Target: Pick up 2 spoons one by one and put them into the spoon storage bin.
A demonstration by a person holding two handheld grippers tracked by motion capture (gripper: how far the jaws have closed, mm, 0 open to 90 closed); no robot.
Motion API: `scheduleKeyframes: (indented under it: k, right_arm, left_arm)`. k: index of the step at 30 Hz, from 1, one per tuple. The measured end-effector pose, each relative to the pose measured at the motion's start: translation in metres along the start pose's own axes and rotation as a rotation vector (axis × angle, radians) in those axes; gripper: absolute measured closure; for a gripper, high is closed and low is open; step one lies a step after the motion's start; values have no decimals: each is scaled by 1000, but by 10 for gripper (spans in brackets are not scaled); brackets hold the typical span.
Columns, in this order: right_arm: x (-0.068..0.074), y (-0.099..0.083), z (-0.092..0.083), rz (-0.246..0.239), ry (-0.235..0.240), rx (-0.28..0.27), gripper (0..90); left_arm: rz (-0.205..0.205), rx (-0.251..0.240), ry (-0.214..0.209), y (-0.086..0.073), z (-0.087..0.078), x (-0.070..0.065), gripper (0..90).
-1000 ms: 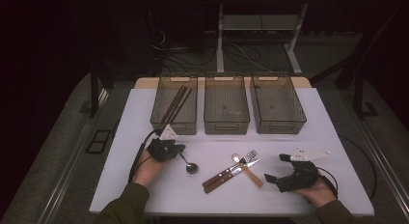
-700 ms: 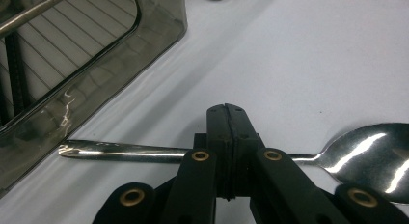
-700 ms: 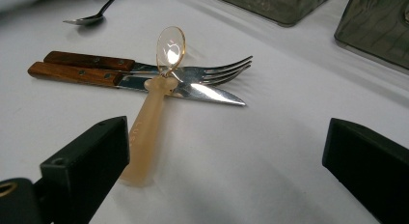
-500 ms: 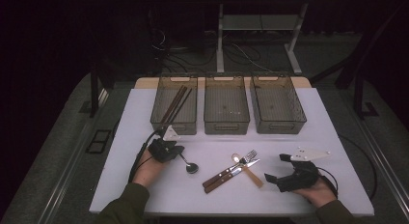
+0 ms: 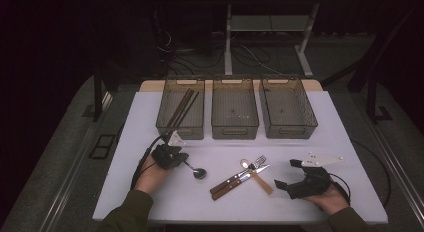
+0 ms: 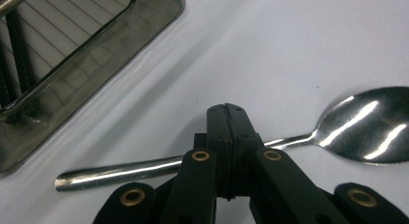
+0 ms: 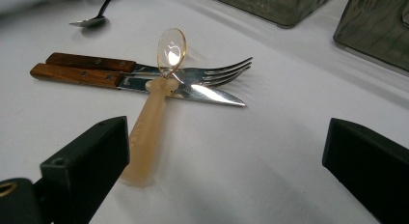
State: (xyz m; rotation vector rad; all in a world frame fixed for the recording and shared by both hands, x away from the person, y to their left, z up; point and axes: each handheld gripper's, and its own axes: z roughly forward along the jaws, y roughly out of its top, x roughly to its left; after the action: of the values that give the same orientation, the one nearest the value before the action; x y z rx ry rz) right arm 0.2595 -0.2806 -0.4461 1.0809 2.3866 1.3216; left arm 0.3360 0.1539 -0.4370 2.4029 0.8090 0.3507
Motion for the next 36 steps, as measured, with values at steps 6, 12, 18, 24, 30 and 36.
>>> scheduleKeyframes:
  k: [6,12,18,24,30,36]
  right_arm:
    - [0,0,0,0,0,-1,23]
    - [0,0,0,-1,-1,-1,23]
    - [0,0,0,-3,-1,-2,23]
    - [0,0,0,-4,-1,-2,23]
    - [0,0,-1,-4,0,-4,23]
    - [0,0,-1,-4,1,-4,23]
  left_arm:
    - [-14,17,-16,-2,-3,0,897]
    - [-3,43,-31,-5,-8,2,897]
    - [-8,40,-50,-10,-12,0,897]
    - [-10,51,-73,-15,-17,-3,897]
    - [-17,58,-98,-17,-20,-9,897]
    - [-31,52,-114,-21,-22,-15,896]
